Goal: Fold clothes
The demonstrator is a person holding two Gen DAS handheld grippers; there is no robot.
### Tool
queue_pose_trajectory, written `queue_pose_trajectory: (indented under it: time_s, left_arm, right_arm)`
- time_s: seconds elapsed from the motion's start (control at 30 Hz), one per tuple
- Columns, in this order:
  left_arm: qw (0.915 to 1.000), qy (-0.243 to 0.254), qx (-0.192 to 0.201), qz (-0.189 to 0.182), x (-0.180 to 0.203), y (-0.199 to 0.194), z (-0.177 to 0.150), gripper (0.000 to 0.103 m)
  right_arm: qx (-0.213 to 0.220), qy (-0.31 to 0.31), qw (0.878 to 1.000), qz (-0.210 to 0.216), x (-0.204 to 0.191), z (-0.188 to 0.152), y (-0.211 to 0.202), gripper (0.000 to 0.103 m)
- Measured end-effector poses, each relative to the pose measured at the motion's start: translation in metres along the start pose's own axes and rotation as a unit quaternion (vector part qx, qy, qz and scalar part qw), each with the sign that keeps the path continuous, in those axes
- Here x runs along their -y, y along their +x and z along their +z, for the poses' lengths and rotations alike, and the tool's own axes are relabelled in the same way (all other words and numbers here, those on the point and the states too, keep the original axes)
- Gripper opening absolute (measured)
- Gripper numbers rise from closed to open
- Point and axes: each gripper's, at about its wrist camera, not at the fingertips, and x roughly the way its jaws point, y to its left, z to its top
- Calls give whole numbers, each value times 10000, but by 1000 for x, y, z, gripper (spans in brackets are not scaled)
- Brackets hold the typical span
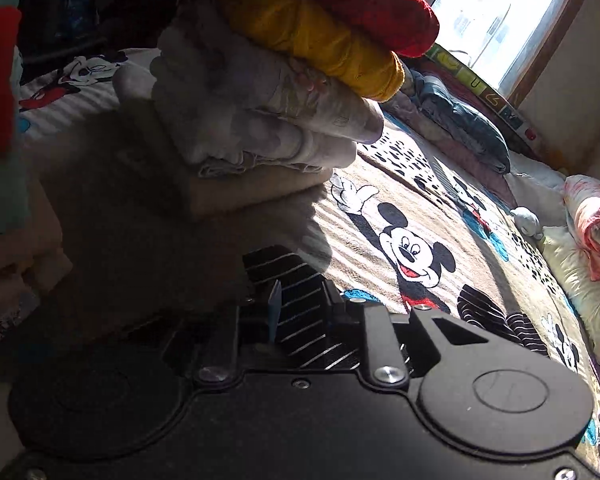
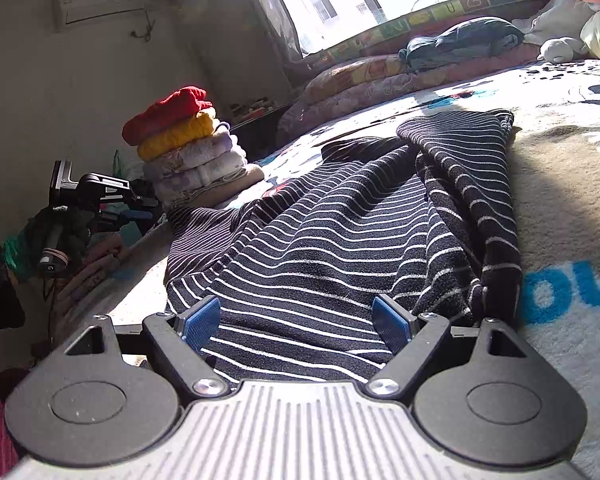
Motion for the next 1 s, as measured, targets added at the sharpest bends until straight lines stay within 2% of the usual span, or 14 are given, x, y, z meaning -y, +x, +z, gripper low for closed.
queue_pose_trajectory:
  time_s: [0.07,0.2,0.43,0.47,0.57,0.73,0.87,0.9,1.0]
  left_arm:
    - [9995,-307,-77,-45,-9,10,-2,48]
    - [9971,-717,-214,-124,-20,30,-5,48]
    - [9962,-851,-173,-80,-25,51,-8,45]
    - [9964,-829,-172,-104,-24,53,-7,42]
    - [9974,-660,-170,-215,-17,53,-1,3]
    - [9985,129,295,-435,21,23,20,1]
    - [9889,400,887,-1125,34,-16,37,1]
    - [9903,361,843,-1047,29,-17,36,1]
    - [9975,185,465,-506,6,-3,25,1]
  right_arm:
    - [9,19,10000,20,1,0,0,83]
    - [19,42,10000,44,2,-1,-1,83]
    - [35,59,10000,65,3,-1,-1,83]
    - [37,63,9999,69,3,-1,-1,83]
    - [41,72,9999,78,3,-1,-1,83]
    - [40,81,9999,82,3,-1,-1,83]
    - [32,75,9999,73,3,0,-2,83]
    - [31,68,9999,67,3,0,-2,83]
    - [25,52,10000,55,2,0,-2,83]
